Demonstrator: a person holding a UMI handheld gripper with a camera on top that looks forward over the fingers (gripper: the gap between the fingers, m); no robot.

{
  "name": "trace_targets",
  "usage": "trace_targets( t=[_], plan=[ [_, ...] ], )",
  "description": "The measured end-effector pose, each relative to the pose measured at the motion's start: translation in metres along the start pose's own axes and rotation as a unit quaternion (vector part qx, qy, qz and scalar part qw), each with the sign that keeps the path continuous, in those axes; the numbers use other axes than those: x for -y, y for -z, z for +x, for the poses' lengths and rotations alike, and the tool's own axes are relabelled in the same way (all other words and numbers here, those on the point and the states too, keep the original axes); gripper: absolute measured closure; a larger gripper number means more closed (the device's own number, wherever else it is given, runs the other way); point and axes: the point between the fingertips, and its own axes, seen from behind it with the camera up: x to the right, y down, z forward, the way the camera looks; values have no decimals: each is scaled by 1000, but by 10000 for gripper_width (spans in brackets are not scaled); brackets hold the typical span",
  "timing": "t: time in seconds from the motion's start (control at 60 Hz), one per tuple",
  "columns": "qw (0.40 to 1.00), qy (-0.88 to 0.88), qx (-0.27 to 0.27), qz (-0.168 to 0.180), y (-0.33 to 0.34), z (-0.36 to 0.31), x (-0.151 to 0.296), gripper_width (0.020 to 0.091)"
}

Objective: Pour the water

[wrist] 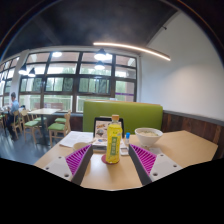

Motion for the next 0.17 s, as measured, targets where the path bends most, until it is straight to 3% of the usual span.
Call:
trace_targets(
  t=[0.167],
  plan=[
    [998, -43, 40, -3, 88, -18, 4, 274]
  ],
)
